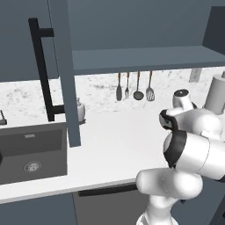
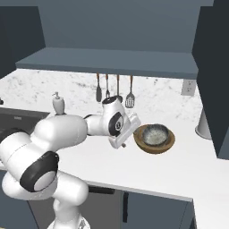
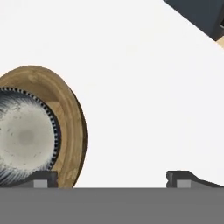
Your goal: Pick up the bowls on the counter and stack them on top of one another in the open cabinet. Place the smaller bowl on top of the larger bowl.
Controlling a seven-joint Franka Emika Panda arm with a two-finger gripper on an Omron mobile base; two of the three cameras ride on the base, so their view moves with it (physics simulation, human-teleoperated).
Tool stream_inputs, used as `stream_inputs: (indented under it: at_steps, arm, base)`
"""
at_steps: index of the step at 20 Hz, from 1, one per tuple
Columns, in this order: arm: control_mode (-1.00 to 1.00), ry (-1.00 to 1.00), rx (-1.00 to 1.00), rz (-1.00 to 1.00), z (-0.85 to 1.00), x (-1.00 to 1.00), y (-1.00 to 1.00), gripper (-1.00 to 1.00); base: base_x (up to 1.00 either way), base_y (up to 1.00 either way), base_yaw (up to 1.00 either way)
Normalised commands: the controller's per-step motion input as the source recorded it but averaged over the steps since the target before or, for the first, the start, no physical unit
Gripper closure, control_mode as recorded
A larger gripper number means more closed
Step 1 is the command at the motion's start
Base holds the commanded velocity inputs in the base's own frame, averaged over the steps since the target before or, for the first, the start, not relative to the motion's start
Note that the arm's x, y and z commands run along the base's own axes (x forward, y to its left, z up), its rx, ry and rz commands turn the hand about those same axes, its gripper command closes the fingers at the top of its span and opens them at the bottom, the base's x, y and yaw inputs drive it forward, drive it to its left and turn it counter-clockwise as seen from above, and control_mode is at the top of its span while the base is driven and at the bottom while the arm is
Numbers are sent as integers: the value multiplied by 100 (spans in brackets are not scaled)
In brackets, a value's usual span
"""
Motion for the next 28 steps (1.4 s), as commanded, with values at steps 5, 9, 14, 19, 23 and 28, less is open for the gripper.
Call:
stream_inputs:
  at_steps: [5,9,14,19,23,28]
  arm:
    - [-100,0,0,-6,-3,44,-5,-100]
    - [-100,1,0,-6,-19,16,-19,-100]
    - [-100,0,0,-7,-21,29,-19,-100]
    - [-100,3,0,-6,-42,18,-11,-100]
    - [-100,6,0,-3,-51,5,-4,-100]
    - [-100,1,0,-1,-24,4,-1,100]
  base:
    - [0,0,0]
    - [0,0,0]
    - [0,0,0]
    - [0,0,0]
    - [0,0,0]
    - [0,0,0]
